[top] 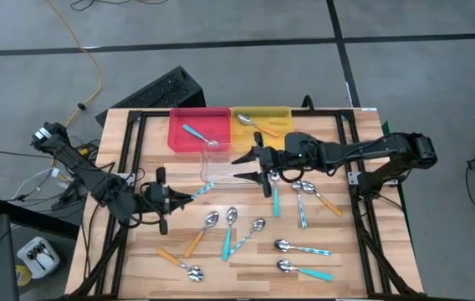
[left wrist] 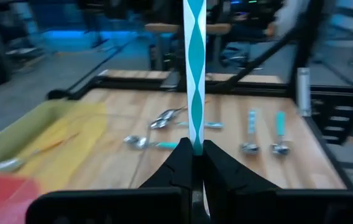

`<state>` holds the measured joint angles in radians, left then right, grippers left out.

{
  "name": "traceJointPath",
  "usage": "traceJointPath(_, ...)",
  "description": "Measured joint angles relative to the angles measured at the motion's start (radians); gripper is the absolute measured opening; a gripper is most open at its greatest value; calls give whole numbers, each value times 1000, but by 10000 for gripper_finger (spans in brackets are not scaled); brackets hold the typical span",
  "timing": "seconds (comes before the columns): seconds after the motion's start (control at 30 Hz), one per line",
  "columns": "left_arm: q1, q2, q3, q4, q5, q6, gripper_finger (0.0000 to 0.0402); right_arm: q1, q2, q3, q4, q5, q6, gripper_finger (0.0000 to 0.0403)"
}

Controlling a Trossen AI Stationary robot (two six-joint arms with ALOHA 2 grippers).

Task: Sort silverware by color (type)
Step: Put the green patterned spoon into the transparent bin

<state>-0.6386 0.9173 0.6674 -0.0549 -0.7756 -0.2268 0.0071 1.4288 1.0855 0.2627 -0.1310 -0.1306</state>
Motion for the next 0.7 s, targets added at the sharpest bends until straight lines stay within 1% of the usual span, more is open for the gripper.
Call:
traceJointPath(0.1, 40, 0, 0, 58, 126, 72, 2, 19, 0, 0, 16, -1, -38, 195)
traceJointPath(0.27, 116, -1, 0, 155, 398, 182, 2, 49, 0, 0, 16, -1, -88, 195)
traceJointPath(0.33, 150, -1, 0, 177, 486, 203, 2, 58, 0, 0, 16, -2, -89, 195)
traceJointPath(0.53, 255, 0, 0, 185, 722, 224, 2, 84, 0, 0, 21, -2, -132, 197)
traceJointPath(0.7, 329, 15, 0, 186, 840, 227, 2, 106, 0, 0, 64, -2, -167, 210)
